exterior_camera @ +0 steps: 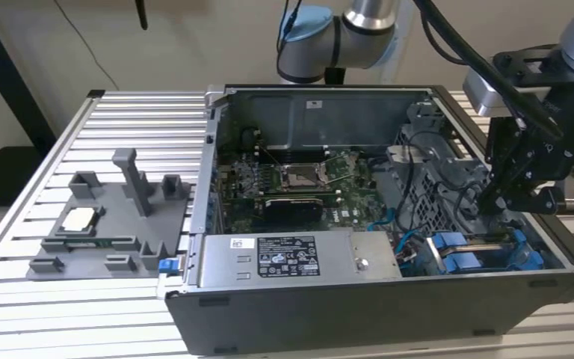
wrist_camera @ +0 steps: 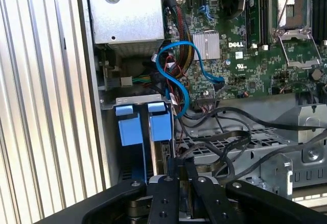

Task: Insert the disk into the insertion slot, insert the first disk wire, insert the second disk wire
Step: 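Insert the second disk wire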

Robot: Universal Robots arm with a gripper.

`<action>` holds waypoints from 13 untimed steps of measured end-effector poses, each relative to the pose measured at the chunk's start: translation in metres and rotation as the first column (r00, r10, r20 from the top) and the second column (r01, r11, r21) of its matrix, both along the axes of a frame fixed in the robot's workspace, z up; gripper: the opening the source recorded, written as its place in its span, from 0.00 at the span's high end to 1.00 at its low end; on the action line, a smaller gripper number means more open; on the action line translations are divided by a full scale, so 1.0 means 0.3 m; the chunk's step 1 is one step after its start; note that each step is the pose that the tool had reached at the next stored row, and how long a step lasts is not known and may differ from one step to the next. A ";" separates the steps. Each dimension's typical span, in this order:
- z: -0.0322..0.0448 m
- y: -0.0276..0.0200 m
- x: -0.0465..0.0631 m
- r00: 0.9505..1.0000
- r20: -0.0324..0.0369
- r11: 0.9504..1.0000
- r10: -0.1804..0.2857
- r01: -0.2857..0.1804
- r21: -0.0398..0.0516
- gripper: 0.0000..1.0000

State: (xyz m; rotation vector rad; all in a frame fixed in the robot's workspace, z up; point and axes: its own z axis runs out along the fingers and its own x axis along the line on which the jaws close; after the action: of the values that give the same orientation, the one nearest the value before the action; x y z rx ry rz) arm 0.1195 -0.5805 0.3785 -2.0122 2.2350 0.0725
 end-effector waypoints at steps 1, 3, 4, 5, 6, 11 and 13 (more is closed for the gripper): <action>0.000 0.000 0.000 1.000 0.000 1.000 0.000 0.000 0.000 0.84; 0.000 0.000 0.000 1.000 0.000 1.000 0.000 0.000 0.000 0.84; 0.000 0.000 0.000 1.000 0.000 1.000 0.000 0.000 0.000 0.84; 0.000 0.000 0.000 1.000 0.000 1.000 0.000 0.000 0.000 0.84; 0.000 0.000 0.000 1.000 0.000 1.000 0.000 0.000 0.000 0.84; -0.005 0.000 -0.001 1.000 0.012 1.000 0.000 0.000 0.000 0.84; -0.010 0.000 -0.002 1.000 0.024 1.000 0.000 0.000 -0.001 0.84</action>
State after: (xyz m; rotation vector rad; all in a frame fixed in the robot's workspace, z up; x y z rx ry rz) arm 0.1190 -0.5805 0.3757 -2.0027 2.2211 0.0467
